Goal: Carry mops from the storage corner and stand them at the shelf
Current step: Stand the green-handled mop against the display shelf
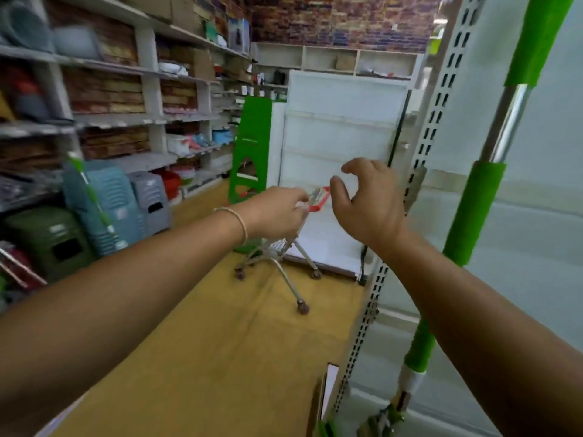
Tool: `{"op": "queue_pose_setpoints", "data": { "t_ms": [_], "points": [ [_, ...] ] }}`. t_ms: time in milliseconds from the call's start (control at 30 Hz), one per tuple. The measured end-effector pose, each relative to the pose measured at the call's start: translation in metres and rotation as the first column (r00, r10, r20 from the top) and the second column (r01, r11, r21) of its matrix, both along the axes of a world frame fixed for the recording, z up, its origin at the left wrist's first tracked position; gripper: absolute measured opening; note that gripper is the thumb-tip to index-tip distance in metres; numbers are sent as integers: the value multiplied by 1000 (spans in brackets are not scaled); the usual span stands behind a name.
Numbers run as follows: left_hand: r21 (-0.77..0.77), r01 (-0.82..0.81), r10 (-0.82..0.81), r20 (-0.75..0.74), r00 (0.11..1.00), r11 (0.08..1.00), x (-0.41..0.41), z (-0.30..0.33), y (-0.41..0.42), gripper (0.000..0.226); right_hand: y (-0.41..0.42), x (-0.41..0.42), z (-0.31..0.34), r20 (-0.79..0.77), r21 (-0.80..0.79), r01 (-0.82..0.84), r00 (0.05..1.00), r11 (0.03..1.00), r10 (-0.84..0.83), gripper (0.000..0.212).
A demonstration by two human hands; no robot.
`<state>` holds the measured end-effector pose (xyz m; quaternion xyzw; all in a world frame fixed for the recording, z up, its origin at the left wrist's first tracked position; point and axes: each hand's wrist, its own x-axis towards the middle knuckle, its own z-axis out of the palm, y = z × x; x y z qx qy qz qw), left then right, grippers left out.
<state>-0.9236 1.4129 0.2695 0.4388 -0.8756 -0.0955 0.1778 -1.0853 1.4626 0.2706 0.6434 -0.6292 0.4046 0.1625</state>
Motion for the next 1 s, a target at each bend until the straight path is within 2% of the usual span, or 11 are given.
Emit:
{"op": "queue_pose_setpoints", "data": {
  "t_ms": [267, 500, 800, 1000],
  "points": [
    [3, -219, 218, 80, 973, 976, 103, -30, -32, 35, -50, 74, -30, 85, 203, -172, 984, 964, 157, 41],
    [13, -312, 310, 75, 948, 950, 201, -46, -90, 36, -123, 153, -47, 129, 245, -258, 964, 935, 232, 37],
    [96, -427, 416, 116, 902, 899, 337, -64, -198, 38, -245, 276, -68, 74, 327, -266, 964, 907, 256, 45],
    [92, -466, 457, 106, 883, 880, 402, -68, -258, 37, -302, 332, -74, 123, 374, -305, 952, 876, 279, 51]
  ]
}}
